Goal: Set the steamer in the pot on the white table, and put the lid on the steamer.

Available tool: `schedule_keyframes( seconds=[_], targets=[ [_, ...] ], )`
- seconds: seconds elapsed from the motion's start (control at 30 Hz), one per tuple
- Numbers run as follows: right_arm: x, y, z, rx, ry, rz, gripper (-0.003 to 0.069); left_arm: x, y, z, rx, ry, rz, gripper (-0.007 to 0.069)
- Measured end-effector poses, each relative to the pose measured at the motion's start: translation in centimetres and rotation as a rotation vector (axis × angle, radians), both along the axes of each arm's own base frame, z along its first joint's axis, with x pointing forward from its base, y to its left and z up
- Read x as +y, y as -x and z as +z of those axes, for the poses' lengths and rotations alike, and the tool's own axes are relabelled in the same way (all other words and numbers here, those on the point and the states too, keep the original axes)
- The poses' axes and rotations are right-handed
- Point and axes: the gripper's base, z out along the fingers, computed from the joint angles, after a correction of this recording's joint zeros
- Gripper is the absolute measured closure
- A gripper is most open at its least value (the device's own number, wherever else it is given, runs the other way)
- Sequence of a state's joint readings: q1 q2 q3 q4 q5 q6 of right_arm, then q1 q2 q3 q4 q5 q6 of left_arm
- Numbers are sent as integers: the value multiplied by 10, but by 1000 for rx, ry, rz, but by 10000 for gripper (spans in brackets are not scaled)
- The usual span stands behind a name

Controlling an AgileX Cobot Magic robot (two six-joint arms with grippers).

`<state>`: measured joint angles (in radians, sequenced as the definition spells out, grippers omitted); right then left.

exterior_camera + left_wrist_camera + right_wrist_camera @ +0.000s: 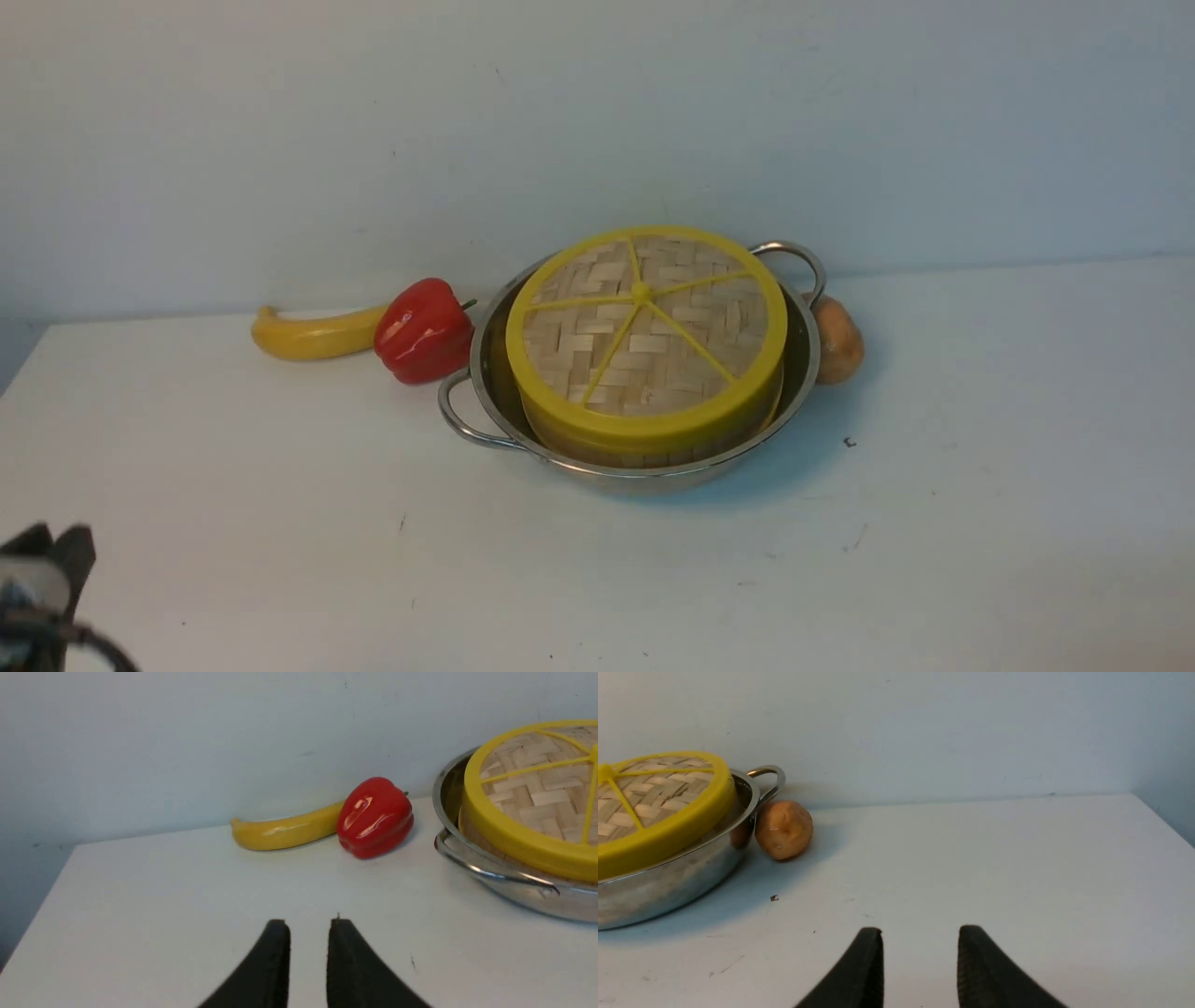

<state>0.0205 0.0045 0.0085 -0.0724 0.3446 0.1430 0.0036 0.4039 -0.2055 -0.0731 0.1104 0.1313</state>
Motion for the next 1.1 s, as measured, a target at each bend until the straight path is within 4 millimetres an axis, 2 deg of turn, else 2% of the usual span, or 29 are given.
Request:
schedule_keyframes(
  seconds=[0.13,0.23,0.53,0.83,1.0,1.1],
  targets=[
    [0,0,0,0,0,0,417,2,21,-32,29,11,28,498],
    [0,0,0,0,0,0,417,1,28,-44,93,20,27,491],
    [0,0,0,0,-3,0,417,2,45,-47,57,-52,29,478],
    [0,0,0,-1,-3,0,417,3,46,-49,71,-81,34,467],
    [0,0,0,-1,-3,0,417,3,44,-67,106,-81,32,465],
    [0,0,0,-3,-3,0,417,3,43,-67,88,-67,35,456]
  ],
)
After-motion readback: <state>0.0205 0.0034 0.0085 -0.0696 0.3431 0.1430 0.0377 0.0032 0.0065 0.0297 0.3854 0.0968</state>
